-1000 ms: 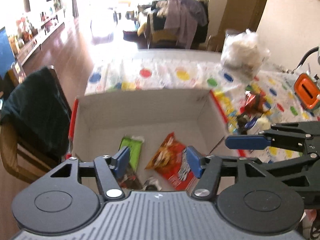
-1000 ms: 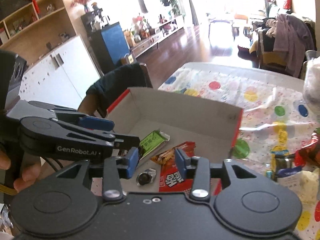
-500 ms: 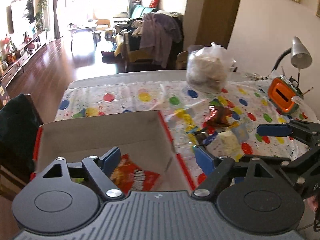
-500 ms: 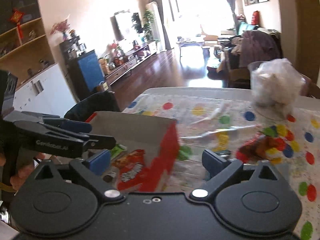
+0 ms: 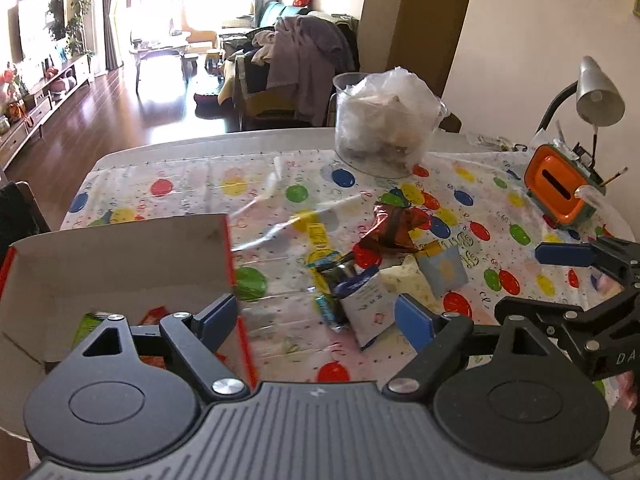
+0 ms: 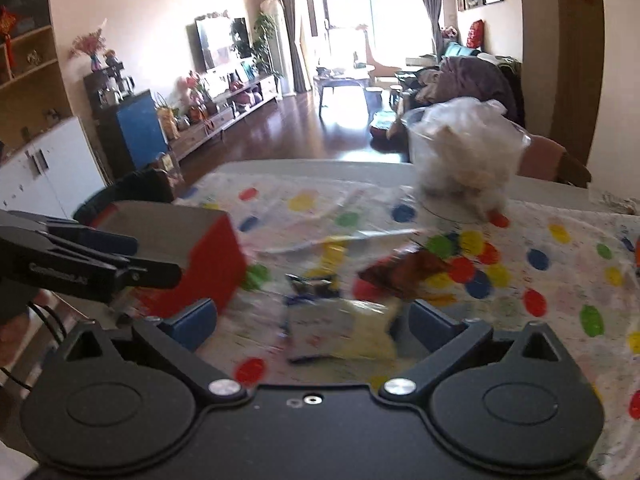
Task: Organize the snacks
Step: 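Withdraw both open tools from the shoebox back over the snack pile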
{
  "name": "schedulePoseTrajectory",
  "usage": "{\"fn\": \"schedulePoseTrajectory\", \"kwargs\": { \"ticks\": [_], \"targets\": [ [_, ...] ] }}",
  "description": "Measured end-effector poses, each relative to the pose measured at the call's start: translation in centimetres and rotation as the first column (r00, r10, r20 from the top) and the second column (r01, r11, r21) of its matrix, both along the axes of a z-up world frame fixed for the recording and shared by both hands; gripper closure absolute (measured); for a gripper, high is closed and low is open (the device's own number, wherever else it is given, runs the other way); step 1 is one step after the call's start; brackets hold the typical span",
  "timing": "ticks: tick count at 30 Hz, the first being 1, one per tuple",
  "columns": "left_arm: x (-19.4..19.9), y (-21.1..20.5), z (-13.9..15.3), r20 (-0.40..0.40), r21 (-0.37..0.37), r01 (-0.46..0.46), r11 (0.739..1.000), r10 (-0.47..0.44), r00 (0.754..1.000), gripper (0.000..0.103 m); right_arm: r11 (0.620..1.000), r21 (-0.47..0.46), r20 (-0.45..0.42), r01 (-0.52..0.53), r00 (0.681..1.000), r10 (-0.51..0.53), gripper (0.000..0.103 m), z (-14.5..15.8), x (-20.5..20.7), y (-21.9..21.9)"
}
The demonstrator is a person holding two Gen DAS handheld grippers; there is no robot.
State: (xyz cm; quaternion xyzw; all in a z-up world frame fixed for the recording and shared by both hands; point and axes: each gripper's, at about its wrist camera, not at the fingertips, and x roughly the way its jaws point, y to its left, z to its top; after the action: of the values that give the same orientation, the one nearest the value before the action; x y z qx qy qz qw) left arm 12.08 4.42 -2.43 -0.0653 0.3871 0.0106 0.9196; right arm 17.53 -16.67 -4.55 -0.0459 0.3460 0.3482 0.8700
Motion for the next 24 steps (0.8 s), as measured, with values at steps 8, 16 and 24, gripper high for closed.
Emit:
{"fn": "schedulePoseTrajectory", "kwargs": {
  "ticks": [8, 16, 24],
  "targets": [
    [4.1, -4.9, -2.9, -0.057, 0.031, -0.057, 0.998, 0.059, 0.997, 0.017, 0.995, -0.079, -0.007, -0.058, 0.998, 0.058, 0.0, -2.7, 4.0, -4.3],
    [8.4, -7.0, -7.2, -0.184, 0.025, -0.16, 0.987, 0.162, 0.97, 0.017, 0.968, -0.169, -0.03, -0.186, 0.982, 0.184, 0.001, -6.4, 7.9, -5.6],
    [11.5, -7.8, -9.8, -0.259, 0.039, -0.271, 0.962, 0.272, 0.927, 0.017, 0.879, -0.306, 0.004, -0.365, 0.923, 0.385, 0.003, -9.9, 9.4, -4.0]
  ]
}}
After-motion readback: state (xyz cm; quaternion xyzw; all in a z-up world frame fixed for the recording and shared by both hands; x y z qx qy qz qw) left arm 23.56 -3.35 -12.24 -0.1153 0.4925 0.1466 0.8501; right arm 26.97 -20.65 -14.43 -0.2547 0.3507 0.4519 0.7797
